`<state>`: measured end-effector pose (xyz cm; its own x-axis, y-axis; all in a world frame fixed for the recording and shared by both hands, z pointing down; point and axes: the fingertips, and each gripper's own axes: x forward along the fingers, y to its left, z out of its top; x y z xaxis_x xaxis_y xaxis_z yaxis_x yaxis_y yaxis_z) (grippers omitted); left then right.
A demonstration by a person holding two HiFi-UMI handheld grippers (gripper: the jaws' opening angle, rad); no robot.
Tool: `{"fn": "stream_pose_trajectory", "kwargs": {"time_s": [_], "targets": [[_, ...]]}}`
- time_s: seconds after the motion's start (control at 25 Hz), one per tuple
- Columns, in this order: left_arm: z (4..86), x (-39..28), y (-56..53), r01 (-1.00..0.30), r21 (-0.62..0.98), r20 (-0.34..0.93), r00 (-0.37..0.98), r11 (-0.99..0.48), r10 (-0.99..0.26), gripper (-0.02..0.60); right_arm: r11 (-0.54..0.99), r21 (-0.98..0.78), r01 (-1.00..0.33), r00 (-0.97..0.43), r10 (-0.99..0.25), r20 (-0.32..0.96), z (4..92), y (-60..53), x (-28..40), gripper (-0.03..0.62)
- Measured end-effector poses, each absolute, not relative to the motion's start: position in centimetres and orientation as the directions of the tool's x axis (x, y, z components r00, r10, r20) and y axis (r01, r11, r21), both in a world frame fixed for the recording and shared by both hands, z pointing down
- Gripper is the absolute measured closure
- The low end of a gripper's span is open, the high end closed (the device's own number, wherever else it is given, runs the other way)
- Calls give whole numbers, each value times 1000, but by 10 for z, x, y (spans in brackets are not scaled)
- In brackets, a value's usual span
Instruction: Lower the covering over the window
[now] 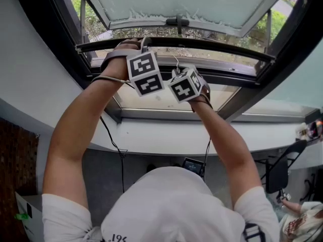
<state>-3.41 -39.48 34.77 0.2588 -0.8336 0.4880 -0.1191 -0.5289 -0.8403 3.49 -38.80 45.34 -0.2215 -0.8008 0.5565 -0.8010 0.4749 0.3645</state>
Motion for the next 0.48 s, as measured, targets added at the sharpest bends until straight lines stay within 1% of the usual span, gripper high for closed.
{"fn": "stream_pose_trajectory", "kwargs": {"time_s": [0.24,0.36,0.48], "targets": [[348,-34,-396,-116,-842,485,262,-526,-834,480,498,328,-803,-279,-799,532,450,-369,34,520],[348,-35,-397,-115,-846,479,265,-521,-837,480,543,317,-778,-335,-785,521,456,-346,25,520],[348,-35,-397,-115,-847,476,268,-518,-838,480,588,343,-732,-370,-767,525,472,-323,14,520]]}}
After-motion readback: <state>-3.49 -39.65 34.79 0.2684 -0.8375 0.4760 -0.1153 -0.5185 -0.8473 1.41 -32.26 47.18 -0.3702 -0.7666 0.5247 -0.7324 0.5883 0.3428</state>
